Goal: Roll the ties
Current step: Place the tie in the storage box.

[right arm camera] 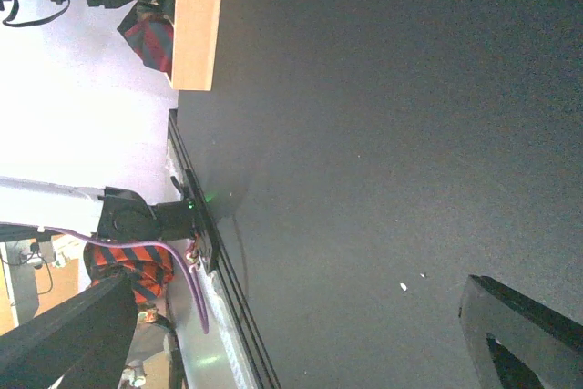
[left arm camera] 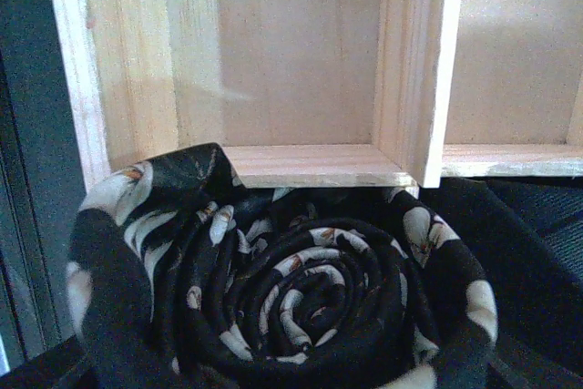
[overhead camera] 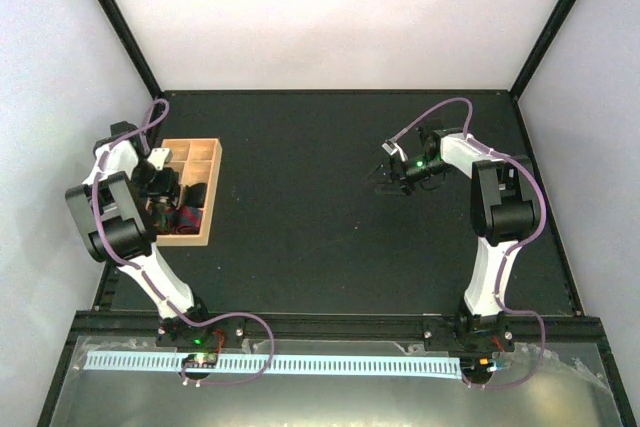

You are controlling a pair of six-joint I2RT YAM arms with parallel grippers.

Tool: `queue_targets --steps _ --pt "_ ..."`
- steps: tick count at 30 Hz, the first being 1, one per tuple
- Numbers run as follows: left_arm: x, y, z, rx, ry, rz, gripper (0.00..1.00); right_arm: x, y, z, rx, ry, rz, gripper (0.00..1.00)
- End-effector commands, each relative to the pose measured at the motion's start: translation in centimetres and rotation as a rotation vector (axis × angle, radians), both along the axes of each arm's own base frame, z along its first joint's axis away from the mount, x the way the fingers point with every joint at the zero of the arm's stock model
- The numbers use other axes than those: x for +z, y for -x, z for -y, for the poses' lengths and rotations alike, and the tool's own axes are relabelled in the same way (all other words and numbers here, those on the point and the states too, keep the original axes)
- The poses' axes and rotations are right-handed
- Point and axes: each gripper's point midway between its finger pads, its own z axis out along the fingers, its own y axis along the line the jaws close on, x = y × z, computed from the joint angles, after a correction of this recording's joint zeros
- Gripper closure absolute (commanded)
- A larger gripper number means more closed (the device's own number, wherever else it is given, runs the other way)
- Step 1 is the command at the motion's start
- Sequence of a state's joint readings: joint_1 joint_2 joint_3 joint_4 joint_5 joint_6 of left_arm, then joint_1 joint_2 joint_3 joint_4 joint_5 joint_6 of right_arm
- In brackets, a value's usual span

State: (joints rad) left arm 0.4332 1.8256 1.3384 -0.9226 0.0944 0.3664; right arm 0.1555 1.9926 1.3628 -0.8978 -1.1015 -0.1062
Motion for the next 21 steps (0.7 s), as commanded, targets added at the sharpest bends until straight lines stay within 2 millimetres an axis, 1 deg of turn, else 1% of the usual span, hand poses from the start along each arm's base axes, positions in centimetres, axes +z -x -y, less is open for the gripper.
queue_targets --steps 1,7,10,13,16,18,21 --pt "1.6 -0.8 -1.1 0.011 -0.038 0.056 0.35 0.3 -0.3 0.0 -0.003 -0.029 0.009 0.0" --pt "-0.2 -1.0 -1.4 0.007 -0.047 0.047 0.43 0.3 -0.3 0.0 0.0 -0.025 0.01 0.0" --pt "-1.3 -1.3 -1.4 0.009 -0.038 0.048 0.48 0.3 -0.2 0.0 -0.001 -0.027 0.005 0.0" --pt "-2.4 -1.4 -1.0 0.003 -0.024 0.04 0.49 0.3 -0.2 0.0 0.001 -0.024 0.009 0.0" --pt "-3.3 -1.2 -0.6 -0.011 -0.023 0.034 0.46 0.3 -0.3 0.0 0.002 -0.022 0.012 0.0" --pt "-3.7 -1.2 -0.5 -0.012 -0.017 0.034 0.41 0.4 -0.3 0.0 0.001 -0.02 0.014 0.0" --pt "-2.8 -1.3 -0.7 -0.011 -0.021 0.045 0.34 0.5 -0.3 0.1 0.003 -0.017 0.018 0.0"
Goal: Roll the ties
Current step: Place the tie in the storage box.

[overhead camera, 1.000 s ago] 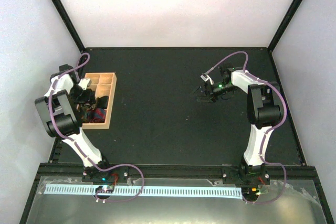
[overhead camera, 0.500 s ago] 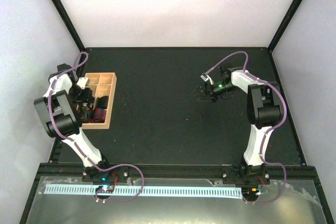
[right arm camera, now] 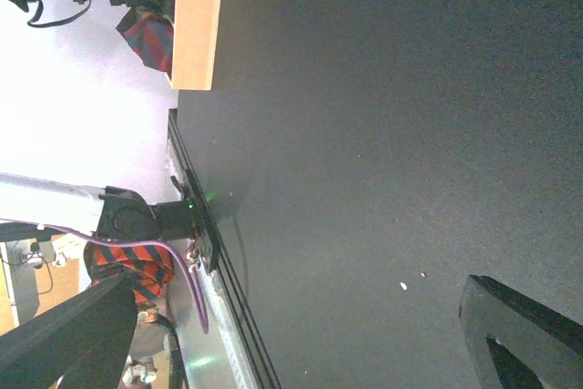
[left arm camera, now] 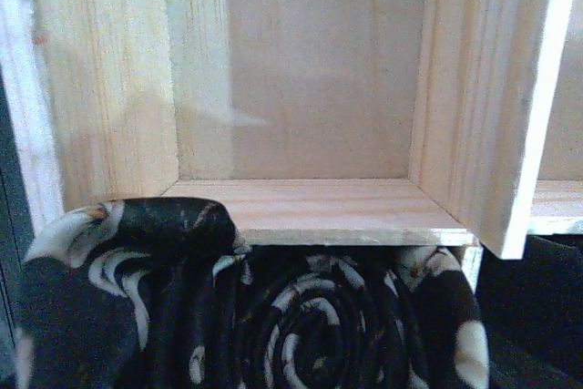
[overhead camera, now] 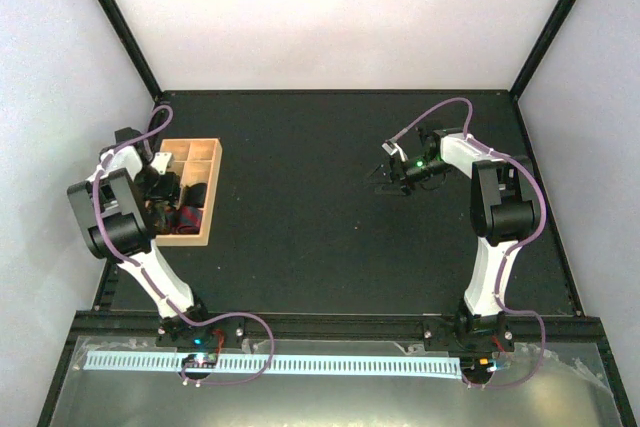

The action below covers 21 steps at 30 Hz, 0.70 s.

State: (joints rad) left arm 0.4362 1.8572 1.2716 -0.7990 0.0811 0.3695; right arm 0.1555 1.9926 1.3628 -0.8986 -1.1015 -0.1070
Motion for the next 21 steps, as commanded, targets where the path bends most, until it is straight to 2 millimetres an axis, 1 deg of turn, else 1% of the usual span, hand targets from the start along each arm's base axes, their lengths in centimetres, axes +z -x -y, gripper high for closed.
queue_targets --steps 1,3,8,11,14,16,19,21 --pt "0.2 -0.8 -0.2 -0.012 -0.003 0.035 0.32 0.5 -0.3 0.1 0.003 -0.016 0.022 0.0" --pt "1.2 -0.7 -0.5 -0.005 -0.009 0.044 0.3 0.6 -0.3 0.0 0.002 -0.015 0.024 0.0" --pt "2.9 0.5 -0.9 0.002 -0.013 0.042 0.25 0.5 -0.5 0.0 -0.006 -0.017 0.022 0.0" --pt "3.9 0.5 -0.9 0.006 -0.007 0.054 0.23 0.5 -0.5 0.0 -0.01 -0.021 0.02 0.0" --pt "4.5 0.4 -0.4 -0.003 0.021 0.068 0.2 0.4 -0.5 0.0 -0.015 -0.021 0.013 0.0" --pt "4.6 0.3 -0.1 -0.002 0.041 0.075 0.21 0.4 -0.5 0.0 -0.016 -0.022 0.013 0.0" --pt "4.5 0.0 0.5 -0.008 0.077 0.084 0.28 0.4 -0.4 0.0 -0.016 -0.022 0.012 0.0" --pt "4.2 -0.1 0.9 -0.013 0.098 0.084 0.29 0.3 -0.4 0.0 -0.016 -0.02 0.012 0.0"
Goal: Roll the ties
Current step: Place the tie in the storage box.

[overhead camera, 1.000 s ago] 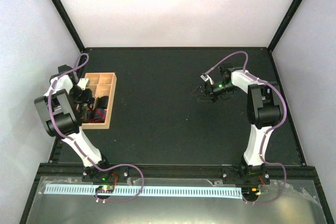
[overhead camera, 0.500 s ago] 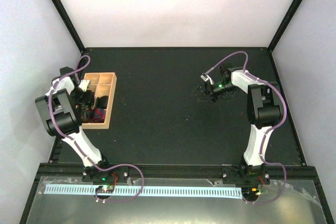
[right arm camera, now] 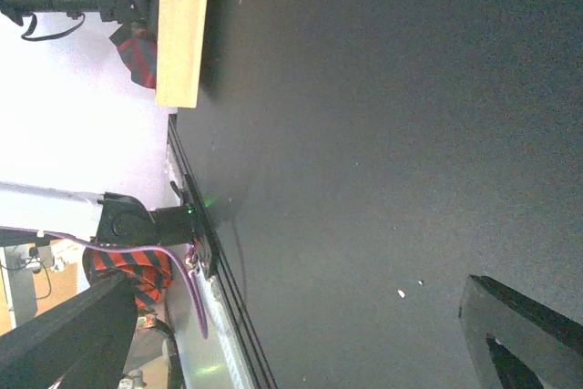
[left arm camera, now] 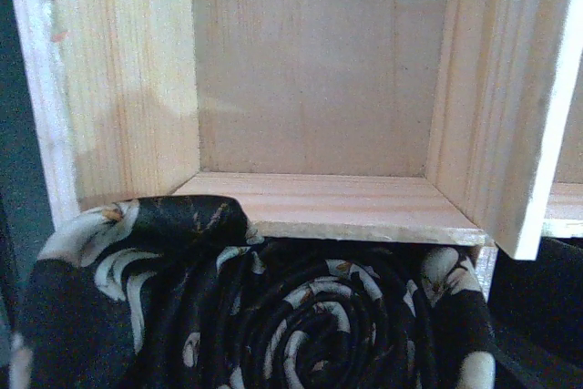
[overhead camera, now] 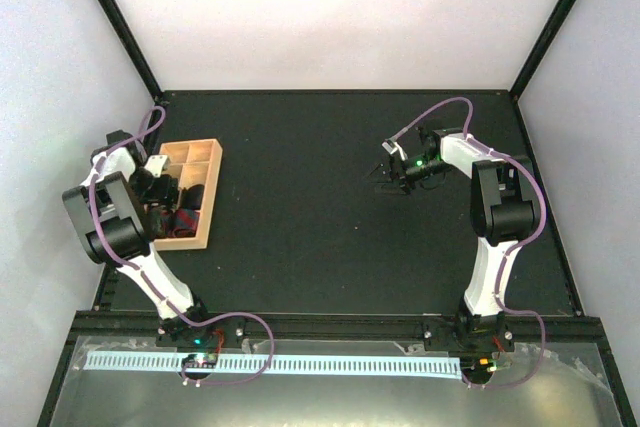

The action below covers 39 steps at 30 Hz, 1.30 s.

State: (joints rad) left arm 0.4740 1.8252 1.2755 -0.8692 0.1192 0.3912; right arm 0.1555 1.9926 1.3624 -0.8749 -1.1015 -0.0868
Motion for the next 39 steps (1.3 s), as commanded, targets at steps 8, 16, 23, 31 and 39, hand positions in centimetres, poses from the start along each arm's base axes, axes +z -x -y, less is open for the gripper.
queue_targets --steps 8,16,23,31,39 --pt "2.7 -1.8 0.9 -0.022 -0.015 0.091 0.42 0.1 0.0 0.1 -0.011 -0.018 -0.001 0.0" --pt "3.3 -2.1 1.9 -0.071 -0.053 0.111 0.53 0.1 -0.3 0.0 -0.012 -0.021 -0.002 0.0" --pt "3.1 -2.1 2.0 -0.081 -0.09 0.091 0.55 0.0 -0.2 0.0 -0.007 -0.022 -0.003 0.0" --pt "3.8 -1.9 1.0 -0.053 -0.174 0.08 0.39 0.1 -0.2 0.0 -0.004 -0.03 -0.005 0.0" --pt "5.6 -2.5 1.1 -0.065 -0.164 0.126 0.31 0.1 0.1 0.0 0.004 -0.032 -0.003 0.0"
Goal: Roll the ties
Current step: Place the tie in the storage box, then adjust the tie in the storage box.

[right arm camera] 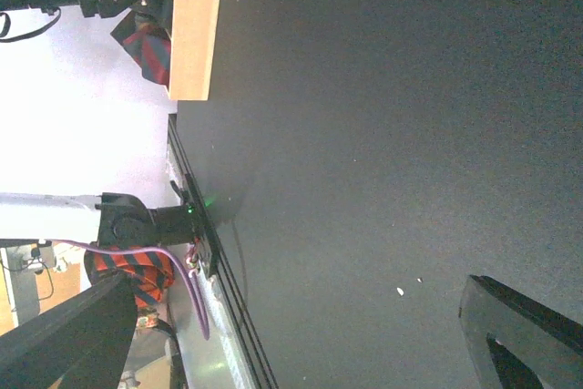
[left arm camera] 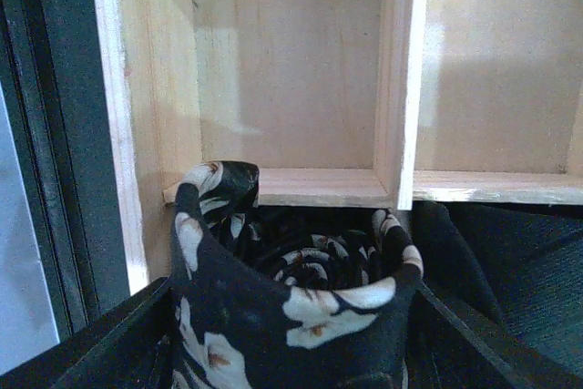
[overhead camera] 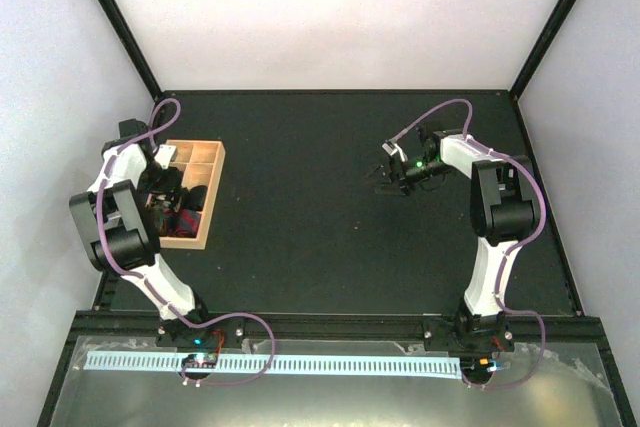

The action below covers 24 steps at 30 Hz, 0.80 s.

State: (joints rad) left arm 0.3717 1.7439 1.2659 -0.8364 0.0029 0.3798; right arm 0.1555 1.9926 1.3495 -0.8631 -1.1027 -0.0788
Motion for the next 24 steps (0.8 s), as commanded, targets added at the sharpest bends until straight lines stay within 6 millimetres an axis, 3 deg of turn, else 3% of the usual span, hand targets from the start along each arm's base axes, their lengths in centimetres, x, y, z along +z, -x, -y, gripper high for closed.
queue_targets --steps 1,7,11,16,24 --pt "3.4 -1.1 0.0 -0.009 -0.008 0.088 0.31 0.4 0.0 0.0 0.007 -0.031 0.005 0.0" --pt "4.9 -1.0 0.8 -0.03 0.026 0.112 0.26 0.4 0.2 0.0 0.007 -0.036 0.003 0.0" --pt "5.1 -0.4 0.2 -0.014 0.019 0.102 0.28 0.4 0.2 -0.1 0.009 -0.038 0.005 0.0" --pt "4.0 0.5 -0.2 -0.002 0.034 0.061 0.32 0.1 0.4 0.0 0.006 -0.04 -0.002 0.0" --pt "0.6 0.0 -0.7 -0.001 0.057 0.004 0.34 -0.2 0.5 0.1 0.003 -0.034 -0.016 0.0"
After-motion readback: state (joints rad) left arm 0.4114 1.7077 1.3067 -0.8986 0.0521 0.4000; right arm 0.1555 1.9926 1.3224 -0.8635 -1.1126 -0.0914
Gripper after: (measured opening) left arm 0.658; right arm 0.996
